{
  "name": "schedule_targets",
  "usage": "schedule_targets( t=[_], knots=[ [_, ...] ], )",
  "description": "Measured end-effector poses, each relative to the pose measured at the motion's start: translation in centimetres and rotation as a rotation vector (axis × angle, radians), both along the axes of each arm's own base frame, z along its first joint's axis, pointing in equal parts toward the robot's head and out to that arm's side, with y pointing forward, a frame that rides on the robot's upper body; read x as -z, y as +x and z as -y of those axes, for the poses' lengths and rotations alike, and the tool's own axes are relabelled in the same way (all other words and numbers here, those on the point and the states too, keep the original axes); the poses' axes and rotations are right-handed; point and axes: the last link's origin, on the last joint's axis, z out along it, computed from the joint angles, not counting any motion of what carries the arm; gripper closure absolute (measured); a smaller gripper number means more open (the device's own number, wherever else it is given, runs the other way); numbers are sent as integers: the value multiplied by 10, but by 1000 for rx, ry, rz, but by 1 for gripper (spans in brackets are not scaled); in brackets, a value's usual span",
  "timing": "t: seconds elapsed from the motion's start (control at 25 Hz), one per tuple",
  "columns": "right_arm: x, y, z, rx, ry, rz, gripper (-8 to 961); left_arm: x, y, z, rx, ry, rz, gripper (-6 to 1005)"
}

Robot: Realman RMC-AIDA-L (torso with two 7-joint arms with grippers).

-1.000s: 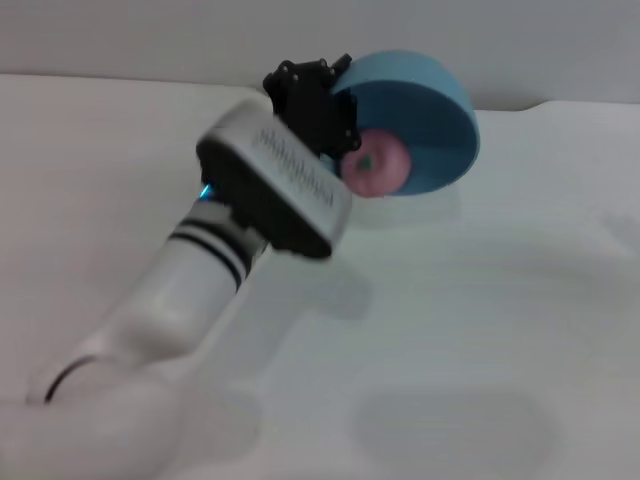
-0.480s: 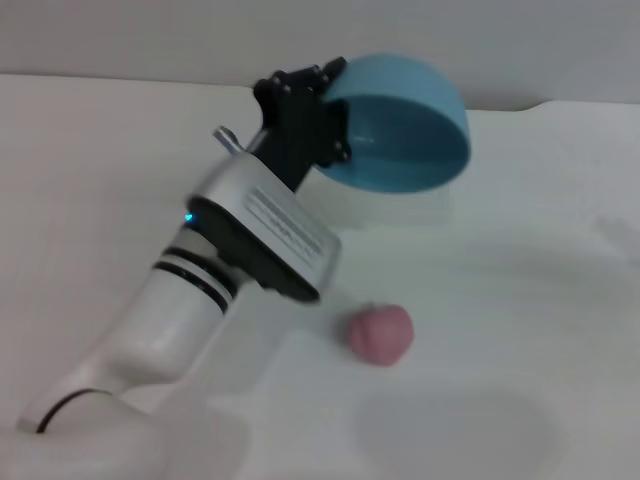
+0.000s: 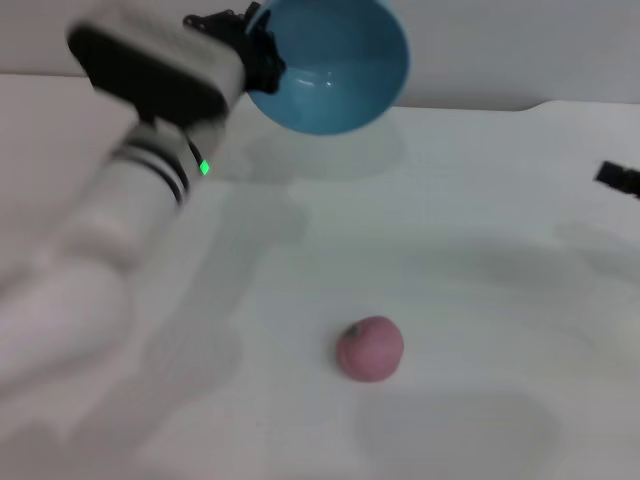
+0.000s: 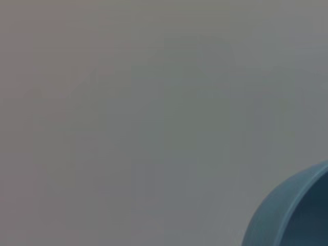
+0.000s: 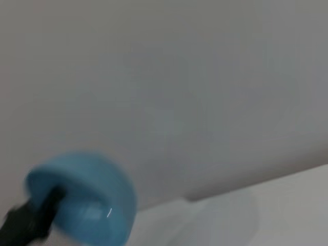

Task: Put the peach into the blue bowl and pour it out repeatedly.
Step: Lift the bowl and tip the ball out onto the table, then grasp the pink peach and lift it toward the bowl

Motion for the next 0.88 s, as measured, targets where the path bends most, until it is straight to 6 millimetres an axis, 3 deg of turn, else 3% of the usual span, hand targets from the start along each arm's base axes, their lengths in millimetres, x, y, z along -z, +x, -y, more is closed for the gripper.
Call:
schedule_targets(
  t=[0.2, 0.4, 0.56, 0.88],
  knots=[
    [13, -14, -4, -67, -69, 42, 503, -21, -3, -19, -94, -178, 78, 1001],
    [26, -33, -10, -181, -131, 112, 492, -54, -14, -32, -193, -417, 165, 1001],
    [38, -51, -13, -297, -211, 212, 482, -81, -34, -27, -310, -542, 185, 1001],
    [67, -88, -25, -447, -427, 438, 464, -91, -63, -9, -554, -638, 149, 1000]
  ],
)
